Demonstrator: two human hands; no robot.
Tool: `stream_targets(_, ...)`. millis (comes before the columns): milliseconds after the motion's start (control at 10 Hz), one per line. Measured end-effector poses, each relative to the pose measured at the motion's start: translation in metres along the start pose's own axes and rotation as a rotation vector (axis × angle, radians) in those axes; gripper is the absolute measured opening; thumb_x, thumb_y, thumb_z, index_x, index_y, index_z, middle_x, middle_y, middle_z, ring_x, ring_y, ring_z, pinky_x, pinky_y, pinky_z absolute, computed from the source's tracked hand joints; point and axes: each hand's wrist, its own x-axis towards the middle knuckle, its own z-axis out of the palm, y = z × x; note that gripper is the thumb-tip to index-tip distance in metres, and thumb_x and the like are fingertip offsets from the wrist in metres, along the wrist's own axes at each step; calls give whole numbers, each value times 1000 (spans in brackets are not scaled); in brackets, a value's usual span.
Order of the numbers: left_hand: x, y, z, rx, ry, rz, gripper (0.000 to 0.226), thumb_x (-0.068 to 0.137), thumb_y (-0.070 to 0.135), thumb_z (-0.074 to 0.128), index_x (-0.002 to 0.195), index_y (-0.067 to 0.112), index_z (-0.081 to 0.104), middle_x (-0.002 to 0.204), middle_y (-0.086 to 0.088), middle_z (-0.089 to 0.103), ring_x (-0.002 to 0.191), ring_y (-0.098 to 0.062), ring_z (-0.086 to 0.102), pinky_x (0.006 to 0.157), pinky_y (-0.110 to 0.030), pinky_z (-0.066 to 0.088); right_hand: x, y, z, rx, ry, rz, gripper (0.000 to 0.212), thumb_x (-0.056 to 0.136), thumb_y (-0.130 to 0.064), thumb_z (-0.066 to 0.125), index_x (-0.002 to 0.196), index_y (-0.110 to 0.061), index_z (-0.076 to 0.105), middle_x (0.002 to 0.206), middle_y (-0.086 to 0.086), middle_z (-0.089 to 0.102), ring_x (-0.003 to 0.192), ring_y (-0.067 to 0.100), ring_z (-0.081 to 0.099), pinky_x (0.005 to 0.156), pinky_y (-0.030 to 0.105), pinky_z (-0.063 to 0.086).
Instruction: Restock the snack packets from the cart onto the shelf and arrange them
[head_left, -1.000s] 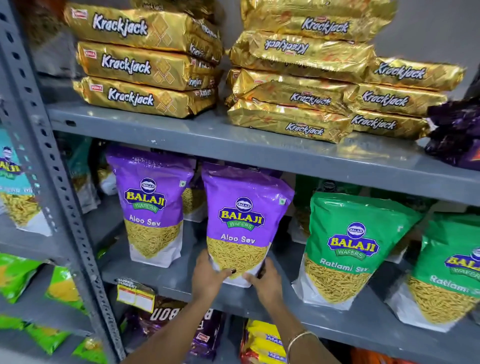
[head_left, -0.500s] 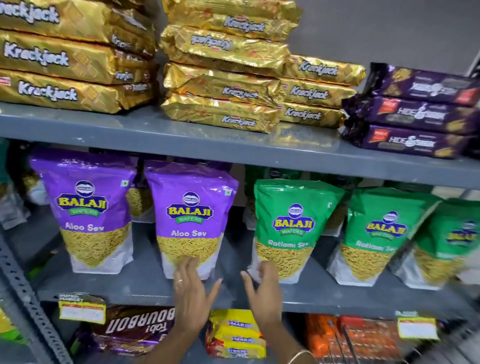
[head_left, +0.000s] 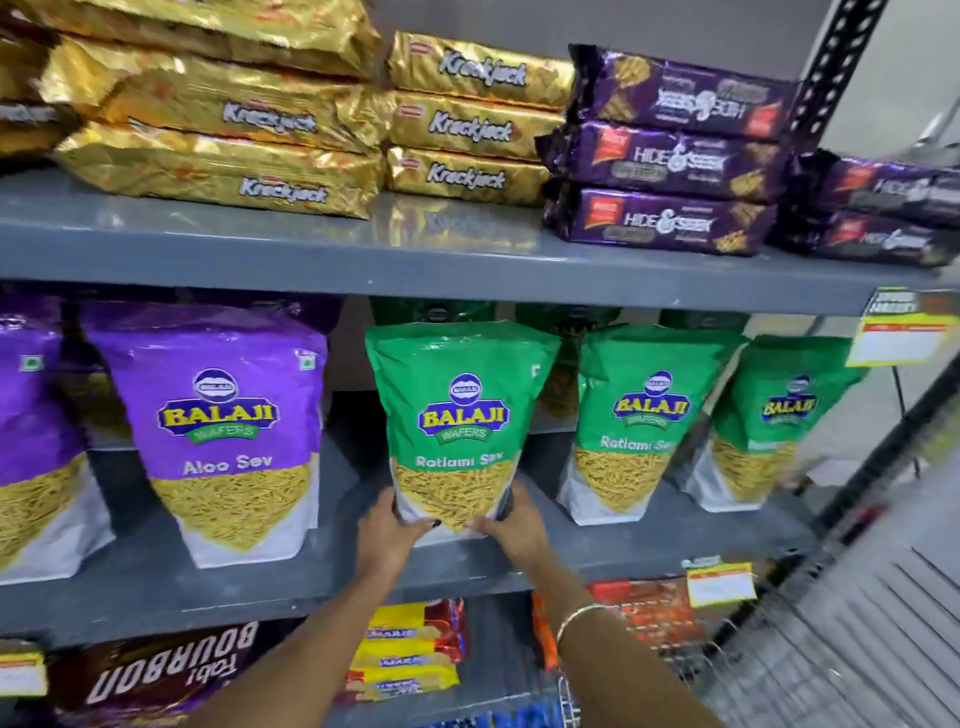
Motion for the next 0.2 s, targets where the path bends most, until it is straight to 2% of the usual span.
stream_targets(100, 2, 3, 0, -14, 10, -21, 44, 67, 15, 79, 103, 2, 58, 106, -20, 70, 98, -33, 64, 73, -34, 47, -7, -8, -2, 28, 31, 11, 65, 66, -22, 79, 118, -2, 45, 122, 23, 59, 115, 38, 54, 93, 47, 46)
stream_targets(200, -11, 2, 3, -31, 55, 22, 60, 63, 13, 82, 115, 2, 52, 117, -20, 62, 109, -35, 58, 79, -35, 46, -13, -4, -2, 18, 10, -33, 72, 64, -29, 80, 122, -7, 43, 126, 19, 57, 119, 36, 51, 93, 44, 47)
